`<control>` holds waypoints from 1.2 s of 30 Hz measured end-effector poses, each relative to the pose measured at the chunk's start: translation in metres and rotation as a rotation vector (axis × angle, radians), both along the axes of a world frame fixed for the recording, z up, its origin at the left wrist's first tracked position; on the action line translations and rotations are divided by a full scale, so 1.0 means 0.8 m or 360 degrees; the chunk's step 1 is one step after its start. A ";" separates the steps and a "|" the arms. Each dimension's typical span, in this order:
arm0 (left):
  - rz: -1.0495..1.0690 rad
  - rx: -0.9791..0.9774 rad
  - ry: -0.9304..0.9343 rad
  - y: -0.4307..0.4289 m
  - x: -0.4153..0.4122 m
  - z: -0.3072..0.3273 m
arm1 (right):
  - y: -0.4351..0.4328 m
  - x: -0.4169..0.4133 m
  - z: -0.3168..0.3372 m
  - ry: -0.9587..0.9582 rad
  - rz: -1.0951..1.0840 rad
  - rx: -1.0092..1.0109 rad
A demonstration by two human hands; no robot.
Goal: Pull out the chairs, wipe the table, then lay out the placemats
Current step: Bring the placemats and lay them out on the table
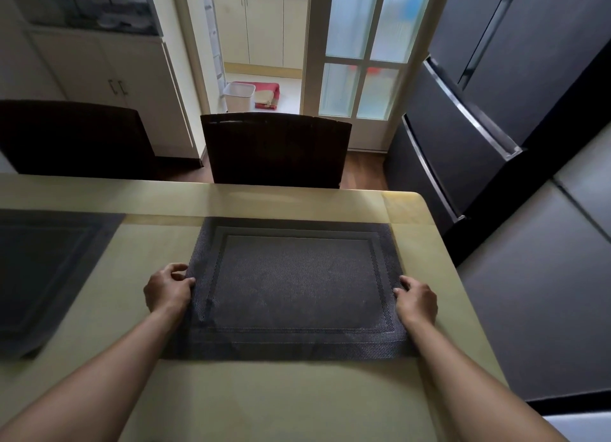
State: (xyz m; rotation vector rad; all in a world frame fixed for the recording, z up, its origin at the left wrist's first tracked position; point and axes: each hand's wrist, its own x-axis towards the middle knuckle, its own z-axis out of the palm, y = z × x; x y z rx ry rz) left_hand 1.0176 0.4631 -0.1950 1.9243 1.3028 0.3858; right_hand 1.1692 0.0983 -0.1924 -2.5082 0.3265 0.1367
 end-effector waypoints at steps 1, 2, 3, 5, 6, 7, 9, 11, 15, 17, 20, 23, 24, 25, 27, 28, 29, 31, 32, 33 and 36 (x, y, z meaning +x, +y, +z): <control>-0.0004 0.0005 0.0004 0.000 0.000 -0.001 | 0.000 0.000 0.000 -0.0001 0.0002 -0.0004; -0.0010 0.0009 0.0009 0.000 0.000 -0.001 | -0.001 0.000 0.000 0.0002 0.0001 -0.0006; -0.0012 0.0016 0.0010 0.000 0.000 -0.002 | -0.001 0.000 0.000 0.0005 -0.0002 -0.0010; -0.0016 0.0029 0.0012 0.001 -0.001 -0.003 | -0.002 0.000 0.000 0.0007 -0.0005 -0.0012; -0.0022 0.0035 0.0017 0.001 -0.001 -0.004 | -0.003 -0.001 0.000 0.0004 -0.0002 -0.0010; -0.0029 0.0044 0.0024 0.001 -0.001 -0.004 | -0.003 0.000 -0.001 -0.0002 0.0009 -0.0013; -0.0047 0.0057 0.0045 0.001 0.000 -0.004 | -0.004 0.000 -0.001 -0.0001 0.0040 -0.0030; -0.0065 0.0096 0.0085 0.000 0.000 -0.001 | -0.005 -0.001 0.000 0.0018 0.0068 -0.0109; -0.0472 0.0424 0.0137 -0.020 -0.015 0.001 | -0.005 -0.025 0.006 -0.0188 0.0291 -0.0475; -0.0725 0.0500 0.0055 -0.043 -0.032 0.001 | -0.002 -0.045 0.005 -0.0273 0.0567 -0.0523; -0.0913 0.0539 0.0048 -0.065 -0.051 -0.002 | 0.002 -0.071 -0.002 -0.0239 0.0824 -0.0513; -0.0996 0.0528 0.0165 -0.071 -0.057 -0.007 | 0.003 -0.084 -0.008 -0.0113 0.0901 -0.0559; -0.1018 0.0516 0.0221 -0.071 -0.057 -0.007 | 0.001 -0.086 -0.007 -0.0056 0.0931 -0.0586; -0.1050 0.0502 0.0270 -0.072 -0.060 -0.003 | -0.001 -0.089 -0.004 -0.0012 0.0956 -0.0581; -0.1080 0.0446 0.0290 -0.076 -0.064 0.009 | -0.005 -0.096 0.010 0.0002 0.0939 -0.0476; -0.1039 0.0395 0.0262 -0.079 -0.071 0.019 | -0.011 -0.102 0.019 -0.0025 0.0886 -0.0397; -0.0936 0.0329 0.0205 -0.083 -0.081 0.030 | -0.018 -0.111 0.030 -0.0056 0.0793 -0.0299; -0.0706 0.0207 0.0101 -0.095 -0.117 0.056 | -0.040 -0.146 0.054 -0.0081 0.0626 -0.0125; -0.0611 0.0152 0.0092 -0.106 -0.151 0.069 | -0.057 -0.178 0.067 -0.0049 0.0565 -0.0083; -0.0540 0.0135 0.0091 -0.112 -0.176 0.073 | -0.071 -0.199 0.072 -0.0011 0.0495 -0.0031; -0.0491 0.0044 0.0231 -0.143 -0.288 0.081 | -0.130 -0.298 0.091 0.0249 0.0225 0.0083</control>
